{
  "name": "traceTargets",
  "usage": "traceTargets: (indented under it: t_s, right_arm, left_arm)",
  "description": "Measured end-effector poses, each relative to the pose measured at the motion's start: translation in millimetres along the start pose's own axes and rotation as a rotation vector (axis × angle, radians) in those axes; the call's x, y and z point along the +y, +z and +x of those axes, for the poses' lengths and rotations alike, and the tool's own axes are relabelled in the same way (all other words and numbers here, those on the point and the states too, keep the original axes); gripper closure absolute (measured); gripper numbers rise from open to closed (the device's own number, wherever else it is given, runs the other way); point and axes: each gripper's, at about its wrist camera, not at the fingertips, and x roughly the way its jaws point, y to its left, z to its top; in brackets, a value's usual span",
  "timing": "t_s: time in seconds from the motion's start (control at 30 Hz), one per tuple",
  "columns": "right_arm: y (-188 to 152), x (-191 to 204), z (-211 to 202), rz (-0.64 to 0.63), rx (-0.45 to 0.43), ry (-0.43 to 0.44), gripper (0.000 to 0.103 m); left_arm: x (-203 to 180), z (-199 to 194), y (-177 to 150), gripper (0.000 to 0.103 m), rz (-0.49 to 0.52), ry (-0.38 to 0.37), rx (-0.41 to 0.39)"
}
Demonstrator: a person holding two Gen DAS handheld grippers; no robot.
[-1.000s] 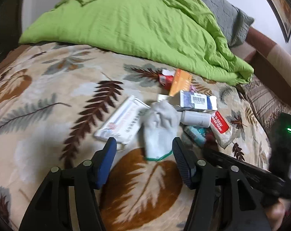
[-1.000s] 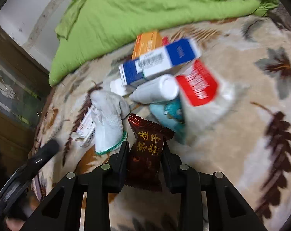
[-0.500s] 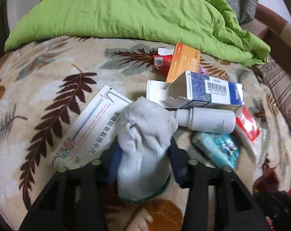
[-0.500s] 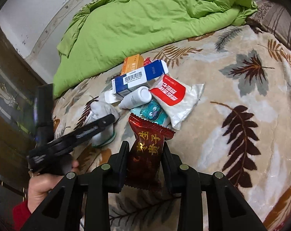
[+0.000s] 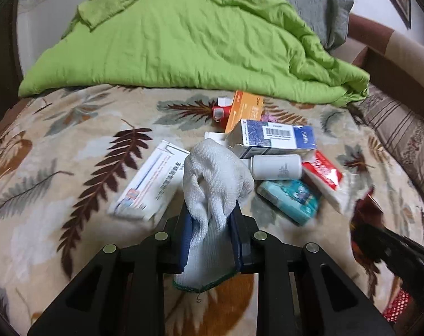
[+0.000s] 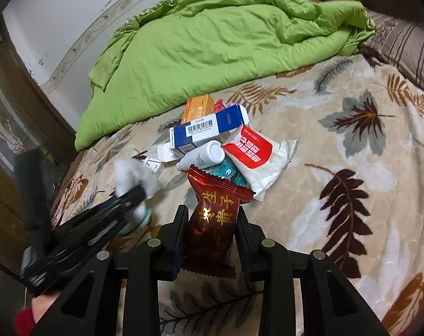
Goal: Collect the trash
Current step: 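Lift the glove with the left tool while the right tool lifts the candy wrapper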
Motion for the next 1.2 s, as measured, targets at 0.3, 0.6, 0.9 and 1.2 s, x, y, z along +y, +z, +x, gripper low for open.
traceTargets:
  t_s: [0.3, 0.6, 0.9, 1.2]
  right_arm:
    - [-15.8, 21.5, -27.6, -0.109, -0.070, -0.009, 0.068]
    - [-19.7, 24.9, -27.8, -0.128, -0.074, -0.037, 0.068]
    - [-19.4, 25.4, -24.8, -0.126, -0.065, -0.033, 0.068]
    - [-18.0, 23.0, -23.1, -0.118, -0.060, -0.027, 0.068]
  left_arm:
    - [4.1, -59.8, -37.8, 0.080, -0.007, 0.012, -0.049]
    - [-0.9, -65.0, -47.4, 0.080, 0.011, 0.031, -0.086]
    - [-0.3, -56.0, -48.6, 0.079, 0.005, 0.009, -0.068]
    - [1.9, -52.7, -48.3, 0.079, -0.002, 0.001, -0.060]
